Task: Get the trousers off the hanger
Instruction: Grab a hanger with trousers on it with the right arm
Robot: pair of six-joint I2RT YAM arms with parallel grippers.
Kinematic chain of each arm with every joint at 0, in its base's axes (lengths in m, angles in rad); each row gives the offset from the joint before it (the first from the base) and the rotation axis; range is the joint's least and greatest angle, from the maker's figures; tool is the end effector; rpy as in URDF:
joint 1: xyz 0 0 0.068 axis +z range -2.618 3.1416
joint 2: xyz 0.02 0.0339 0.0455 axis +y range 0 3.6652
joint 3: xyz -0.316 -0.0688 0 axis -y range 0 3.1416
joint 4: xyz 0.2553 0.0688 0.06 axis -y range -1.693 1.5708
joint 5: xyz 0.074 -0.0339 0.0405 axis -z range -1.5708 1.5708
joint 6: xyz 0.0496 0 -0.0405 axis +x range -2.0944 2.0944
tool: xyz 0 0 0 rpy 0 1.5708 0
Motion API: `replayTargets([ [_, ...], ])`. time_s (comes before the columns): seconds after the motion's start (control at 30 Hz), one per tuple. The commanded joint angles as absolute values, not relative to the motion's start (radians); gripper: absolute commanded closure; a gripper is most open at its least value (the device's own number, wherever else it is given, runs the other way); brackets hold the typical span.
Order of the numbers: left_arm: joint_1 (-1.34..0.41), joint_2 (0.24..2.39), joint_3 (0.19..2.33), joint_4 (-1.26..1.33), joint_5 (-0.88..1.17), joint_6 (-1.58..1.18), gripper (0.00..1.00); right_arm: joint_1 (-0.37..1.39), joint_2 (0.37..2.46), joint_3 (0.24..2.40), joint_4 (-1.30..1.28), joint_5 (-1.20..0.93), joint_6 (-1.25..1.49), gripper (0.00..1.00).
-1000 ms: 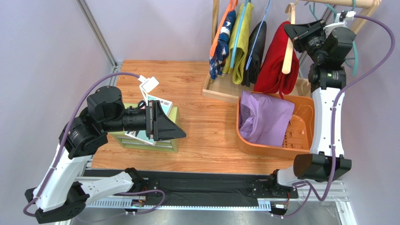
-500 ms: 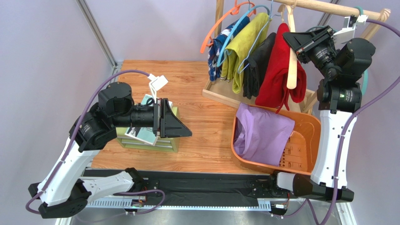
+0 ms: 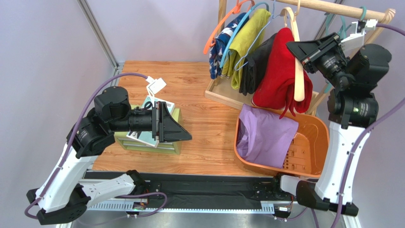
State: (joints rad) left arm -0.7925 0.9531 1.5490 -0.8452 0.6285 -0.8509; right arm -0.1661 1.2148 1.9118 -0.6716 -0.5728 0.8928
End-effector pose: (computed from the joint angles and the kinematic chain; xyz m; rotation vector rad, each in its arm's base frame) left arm 0.0671 -0.1096 0.5359 0.4641 2.0925 -1.6428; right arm 0.1847 -0.0037 0.6225 0.3837 1.5951 1.0048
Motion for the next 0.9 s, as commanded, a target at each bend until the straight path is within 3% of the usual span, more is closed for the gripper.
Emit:
replayTargets([
  [0.0, -0.796, 0.98, 1.572, -0.799, 0.667, -0.854, 0.37, -0.164, 1.088, 2.022, -0.692, -0.548, 0.882, 1.0],
  [0.3, -0.796, 1.045, 1.615, -0.733, 0.738, -0.893, 0.37, -0.164, 0.931, 1.913, -0.758, -0.406, 0.83, 1.0],
  [0.67, -0.796, 1.063, 1.641, -0.39, 0.808, -1.115, 0.36, -0.164, 0.896, 2.029, -0.856, -0.681, 0.882, 1.0],
  [0.87, -0.798, 1.072, 1.669, -0.345, 0.81, -1.138, 0.36, -0.164, 0.914, 2.157, -0.818, -0.827, 1.037, 1.0],
])
